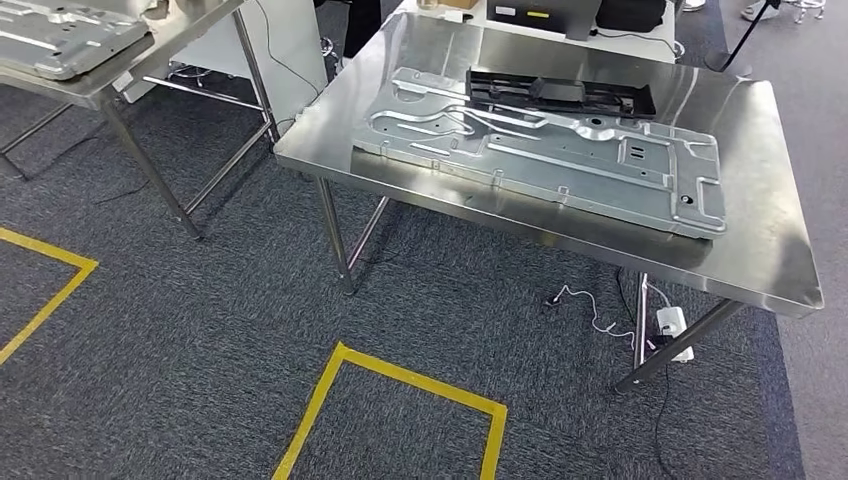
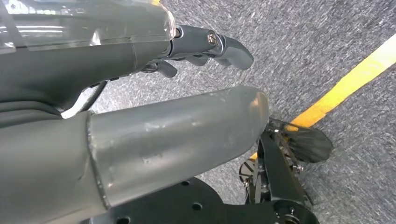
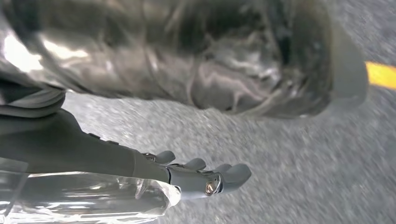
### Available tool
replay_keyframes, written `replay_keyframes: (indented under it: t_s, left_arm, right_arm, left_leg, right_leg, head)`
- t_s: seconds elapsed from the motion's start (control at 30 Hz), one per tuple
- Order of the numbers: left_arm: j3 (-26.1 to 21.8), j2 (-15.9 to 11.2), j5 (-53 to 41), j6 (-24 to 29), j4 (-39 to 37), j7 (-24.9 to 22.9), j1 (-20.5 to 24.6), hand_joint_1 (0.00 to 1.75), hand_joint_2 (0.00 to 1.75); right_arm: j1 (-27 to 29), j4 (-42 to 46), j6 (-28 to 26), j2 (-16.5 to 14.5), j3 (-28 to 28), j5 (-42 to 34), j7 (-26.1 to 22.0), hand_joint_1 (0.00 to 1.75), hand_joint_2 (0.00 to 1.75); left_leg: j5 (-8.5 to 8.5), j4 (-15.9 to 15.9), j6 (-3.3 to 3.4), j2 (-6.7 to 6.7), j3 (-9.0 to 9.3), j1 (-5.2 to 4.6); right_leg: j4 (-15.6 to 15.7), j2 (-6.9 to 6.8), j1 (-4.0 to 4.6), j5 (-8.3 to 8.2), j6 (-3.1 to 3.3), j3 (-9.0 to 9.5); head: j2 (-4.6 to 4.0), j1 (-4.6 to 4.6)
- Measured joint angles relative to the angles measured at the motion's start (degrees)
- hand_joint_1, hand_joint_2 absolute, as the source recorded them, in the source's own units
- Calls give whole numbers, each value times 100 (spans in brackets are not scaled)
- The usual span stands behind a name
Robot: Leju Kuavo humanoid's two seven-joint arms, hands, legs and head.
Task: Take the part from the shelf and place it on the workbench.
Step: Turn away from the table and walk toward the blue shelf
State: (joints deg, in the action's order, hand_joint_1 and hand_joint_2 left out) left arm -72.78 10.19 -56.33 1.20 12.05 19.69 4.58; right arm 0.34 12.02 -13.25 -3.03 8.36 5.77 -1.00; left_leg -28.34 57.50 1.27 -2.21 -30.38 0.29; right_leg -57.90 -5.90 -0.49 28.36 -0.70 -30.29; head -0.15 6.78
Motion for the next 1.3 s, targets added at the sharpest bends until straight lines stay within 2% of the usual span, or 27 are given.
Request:
replay_keyframes:
  t_s: [0.07,0.13,0.17,0.2,0.23,0.27,0.3,0.37,0.43,0.53,0.6,0.67,0.7,0.73,0.77,0.8,0.83,0.9,0.93,1.0,1.03,1.1,1.17,1.2,1.23,1.27,1.3]
  left_arm:
    - [20,2,-17,4,-8,-9,-6,0,0]
    - [48,2,-34,8,-14,-19,3,0,0]
    - [62,0,-41,9,-14,-22,8,0,0]
    - [72,-3,-46,10,-14,-25,11,0,0]
    - [79,-5,-51,15,-15,-32,13,0,0]
    - [84,-8,-55,23,-15,-43,13,0,0]
    - [88,-8,-61,32,-16,-54,15,0,0]
    - [94,-6,-70,44,-20,-68,34,0,0]
    - [97,-4,-75,47,-24,-69,63,0,0]
    - [98,-10,-79,51,-25,-68,65,0,0]
    - [99,-20,-79,50,-25,-51,66,0,0]
    - [102,-25,-79,44,-26,-2,78,0,0]
    - [103,-25,-79,38,-26,26,80,0,0]
    - [105,-25,-79,32,-27,49,77,0,0]
    - [107,-26,-79,26,-27,64,70,0,0]
    - [109,-27,-79,20,-27,76,63,0,0]
    - [111,-28,-79,16,-27,83,60,0,0]
    - [125,-31,-79,10,-27,91,74,0,0]
    - [133,-31,-80,9,-27,92,83,0,0]
    - [148,-30,-86,13,-27,84,77,0,0]
    - [153,-29,-91,20,-27,73,67,0,0]
    - [167,-24,-97,39,-30,47,57,0,0]
    - [189,-21,-103,55,-33,33,68,0,0]
    - [198,-23,-107,61,-34,31,74,0,0]
    - [205,-25,-109,68,-34,29,74,0,0]
    - [211,-26,-110,73,-34,27,72,0,0]
    - [215,-27,-110,76,-34,25,70,0,0]
  right_arm:
    - [-23,-41,132,-5,0,40,209,0,0]
    - [-12,-84,198,-14,0,60,297,0,0]
    - [-4,-105,215,-23,0,61,312,0,0]
    - [1,-122,225,-35,-1,61,316,0,0]
    - [4,-132,230,-46,-1,62,326,0,0]
    - [4,-136,232,-53,-1,63,344,0,0]
    - [3,-137,235,-57,-1,64,361,0,0]
    - [6,-143,240,-60,-1,66,389,0,0]
    - [-1,-154,244,-64,-1,66,392,0,0]
    - [-53,-159,247,-85,-1,66,386,0,0]
    - [-60,-159,238,-103,-1,64,363,0,0]
    - [-39,-160,227,-109,1,63,306,0,0]
    - [-32,-160,222,-109,1,62,273,0,0]
    - [-33,-161,220,-108,2,62,237,0,0]
    - [-42,-161,216,-108,2,61,208,0,0]
    - [-54,-161,214,-109,2,61,187,0,0]
    - [-66,-161,212,-111,2,61,173,0,0]
    - [-80,-161,209,-114,2,61,177,0,0]
    - [-87,-161,209,-114,2,61,190,0,0]
    - [-124,-161,216,-117,2,61,258,0,0]
    - [-146,-162,220,-121,2,60,313,0,0]
    - [-160,-165,230,-129,2,53,428,0,0]
    - [-141,-172,240,-133,1,46,492,0,0]
    - [-131,-175,243,-137,0,44,506,0,0]
    - [-127,-179,245,-141,-1,43,507,0,0]
    - [-123,-180,245,-144,-1,43,506,0,0]
    - [-121,-181,245,-145,-1,42,505,0,0]
  left_leg:
    - [58,-43,71,84,5,21]
    - [111,-65,131,166,-22,32]
    - [125,-62,149,217,-49,28]
    - [136,-56,160,273,-70,22]
    - [141,-48,162,338,-83,19]
    - [143,-37,160,407,-88,19]
    - [142,-23,155,480,-88,21]
    - [131,25,121,617,-110,20]
    - [128,70,52,730,-164,12]
    - [150,76,-68,848,-227,29]
    - [-15,317,-119,673,-341,28]
    - [-383,967,-158,405,-640,32]
    - [-539,1326,-176,338,-808,41]
    - [-609,1565,-189,300,-914,47]
    - [-567,1598,-194,274,-918,50]
    - [-427,1407,-190,241,-809,49]
    - [-234,1039,-174,159,-607,45]
    - [6,342,-116,-66,-250,6]
    - [44,165,-82,-132,-166,-13]
    - [51,108,-21,-67,-176,-35]
    - [69,87,13,-12,-171,-24]
    - [119,29,89,94,-151,3]
    - [154,8,142,204,-159,11]
    - [162,11,154,271,-175,6]
    - [166,16,160,341,-184,1]
    - [167,25,161,417,-188,-3]
    - [165,38,158,496,-188,-4]
  right_leg:
    - [-131,168,-18,127,-75,-41]
    - [-698,444,-36,506,-116,-292]
    - [-1090,517,-37,710,-119,-472]
    - [-1425,545,-40,836,-118,-625]
    - [-1593,557,-41,848,-116,-701]
    - [-1554,567,-44,747,-111,-680]
    - [-1290,595,-49,549,-101,-552]
    - [-515,814,-67,178,-69,-203]
    - [-102,991,-69,68,-35,-41]
    - [-54,857,-59,58,53,-33]
    - [-7,712,-79,32,131,-12]
    - [2,551,-61,35,174,-7]
    - [-2,465,-48,40,183,-10]
    - [-7,387,-37,47,188,-10]
    - [-13,314,-31,55,189,-9]
    - [-21,248,-29,65,185,-4]
    - [-30,186,-28,79,173,8]
    - [-50,70,-7,116,126,28]
    - [-58,21,4,130,94,37]
    - [-51,-72,19,139,35,62]
    - [-53,-62,10,151,-3,78]
    - [-236,178,-8,313,-65,23]
    - [-836,482,-25,678,-88,-250]
    - [-1211,539,-27,848,-88,-433]
    - [-1485,557,-29,926,-88,-571]
    - [-1586,565,-29,891,-85,-629]
    - [-1475,575,-30,746,-78,-590]
  head:
    - [0,1]
    - [0,1]
    - [0,1]
    - [0,0]
    - [0,1]
    - [0,1]
    - [0,1]
    - [0,1]
    - [0,-1]
    - [0,0]
    - [0,-5]
    - [0,-9]
    - [0,-9]
    - [0,-9]
    - [0,-9]
    - [0,-9]
    - [0,-9]
    - [0,-8]
    - [0,-7]
    - [0,-7]
    - [0,-8]
    - [0,-7]
    - [0,-6]
    - [0,-7]
    - [0,-7]
    - [0,-7]
    - [0,-7]
